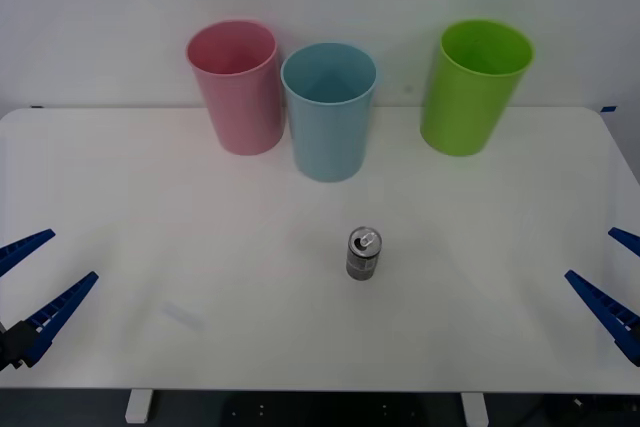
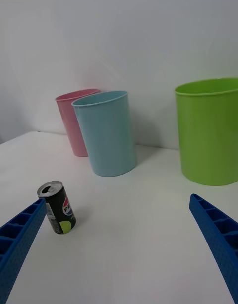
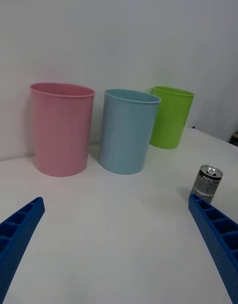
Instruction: Grasp the object on the table and drop it into the matching bin: aluminum can to the light blue bin, PET bottle to the pink bin.
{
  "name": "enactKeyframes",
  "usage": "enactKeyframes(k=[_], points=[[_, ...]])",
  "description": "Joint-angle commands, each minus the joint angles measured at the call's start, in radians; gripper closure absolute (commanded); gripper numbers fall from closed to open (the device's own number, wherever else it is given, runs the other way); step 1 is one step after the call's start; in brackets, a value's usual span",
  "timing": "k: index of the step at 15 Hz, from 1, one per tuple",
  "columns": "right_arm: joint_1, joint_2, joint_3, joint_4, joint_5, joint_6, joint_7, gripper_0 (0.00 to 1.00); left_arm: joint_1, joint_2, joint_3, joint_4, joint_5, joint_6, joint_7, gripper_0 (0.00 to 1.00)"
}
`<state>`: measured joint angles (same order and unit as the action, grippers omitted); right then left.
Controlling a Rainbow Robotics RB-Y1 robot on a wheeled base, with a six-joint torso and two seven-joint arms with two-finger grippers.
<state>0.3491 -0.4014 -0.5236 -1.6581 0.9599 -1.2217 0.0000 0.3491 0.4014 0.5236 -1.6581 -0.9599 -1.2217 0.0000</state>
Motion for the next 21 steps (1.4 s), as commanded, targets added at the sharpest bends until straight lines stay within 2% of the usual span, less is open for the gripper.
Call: enactKeyframes(k=[1,3,7,14,21], points=[[0.0,0.0,0.0,0.0,0.0,0.0,0.0,0.0,0.0,0.0,0.0,0.0,0.0,0.0,0.0,0.0],[0.004,0.021,0.01,0.009,0.013,-0.009,-0.002,0.0,0.0,0.0,0.0,0.0,0.0,0.0,0.0,0.0],[0.002,0.01,0.039,0.007,0.014,-0.01,0.002,0.0,0.0,0.0,0.0,0.0,0.0,0.0,0.0,0.0],[0.014,0.007,0.155,0.035,0.026,-0.012,0.063,0.0,0.0,0.0,0.0,0.0,0.0,0.0,0.0,0.0],[-0.074,0.006,0.287,0.218,0.026,0.005,0.305,0.0,0.0,0.0,0.0,0.0,0.0,0.0,0.0,0.0]])
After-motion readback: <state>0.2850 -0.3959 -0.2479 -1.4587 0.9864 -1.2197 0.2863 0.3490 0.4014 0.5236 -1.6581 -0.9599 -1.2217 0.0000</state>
